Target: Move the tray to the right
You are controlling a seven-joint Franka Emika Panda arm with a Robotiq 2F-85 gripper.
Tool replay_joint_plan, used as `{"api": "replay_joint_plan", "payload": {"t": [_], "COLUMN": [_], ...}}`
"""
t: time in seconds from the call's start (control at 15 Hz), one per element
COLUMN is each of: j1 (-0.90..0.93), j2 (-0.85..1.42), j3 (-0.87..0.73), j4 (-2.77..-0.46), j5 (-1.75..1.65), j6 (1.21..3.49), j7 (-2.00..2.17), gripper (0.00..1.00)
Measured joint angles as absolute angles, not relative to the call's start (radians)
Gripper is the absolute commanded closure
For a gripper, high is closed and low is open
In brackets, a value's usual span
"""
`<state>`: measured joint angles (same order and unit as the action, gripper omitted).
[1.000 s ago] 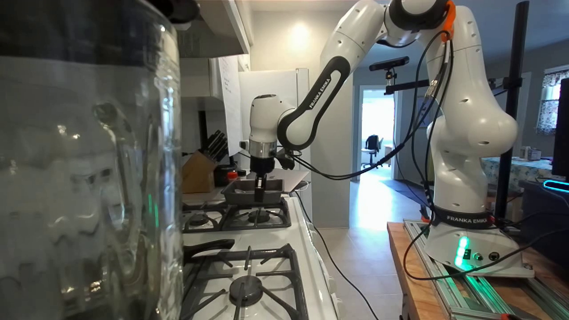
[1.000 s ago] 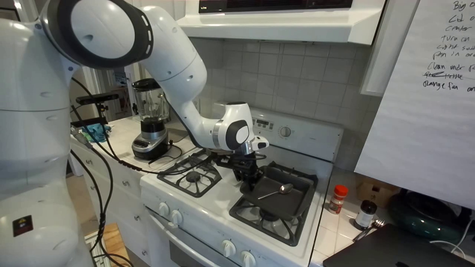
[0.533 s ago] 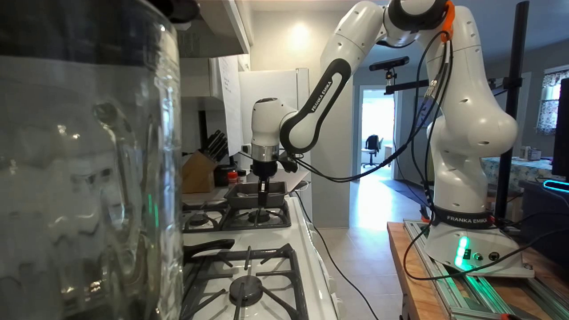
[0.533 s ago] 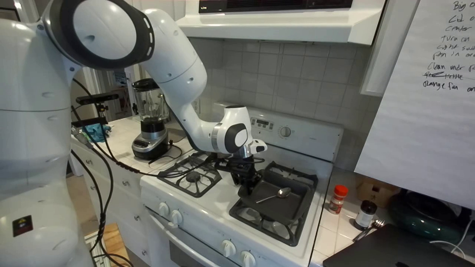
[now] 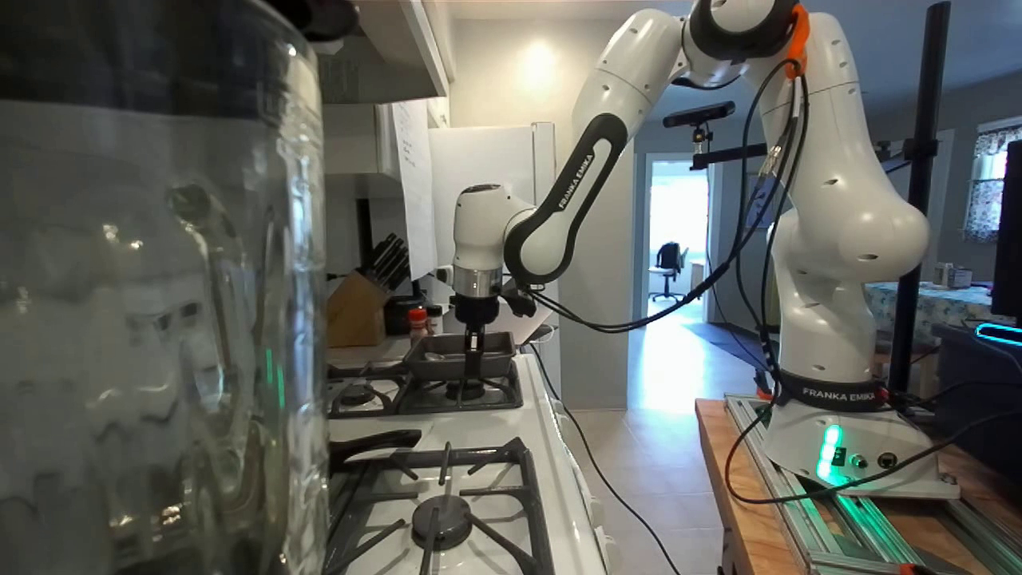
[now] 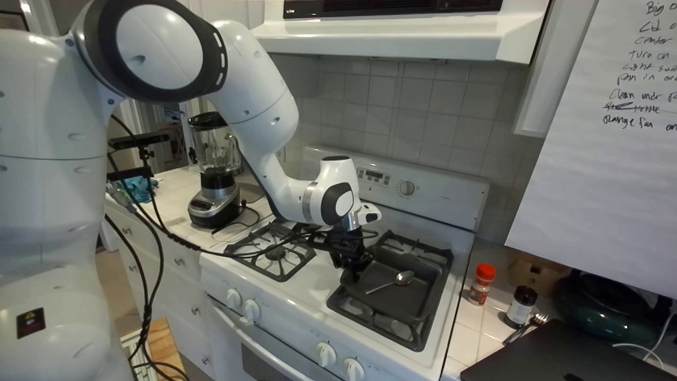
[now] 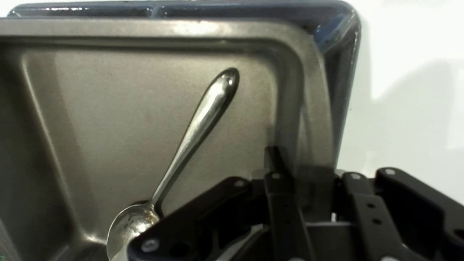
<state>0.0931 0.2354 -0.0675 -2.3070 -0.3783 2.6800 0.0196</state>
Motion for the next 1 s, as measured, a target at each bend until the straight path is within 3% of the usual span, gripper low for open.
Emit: {"api": "replay_joint_plan", "payload": {"t": [0.87, 0.93, 1.0], "j1": [0.092, 0.092, 0.092], "j2": [0.257, 0.257, 0.258], "j3": [-0.078, -0.079, -0.079], "j4": [-2.307, -2.307, -2.306], "j5": [-0.384, -0.384, -0.384], "j6": [2.713, 2.714, 2.714], "j7": [0.011, 0.011, 0.011], "gripper": [0.99, 0.92, 0.74]}}
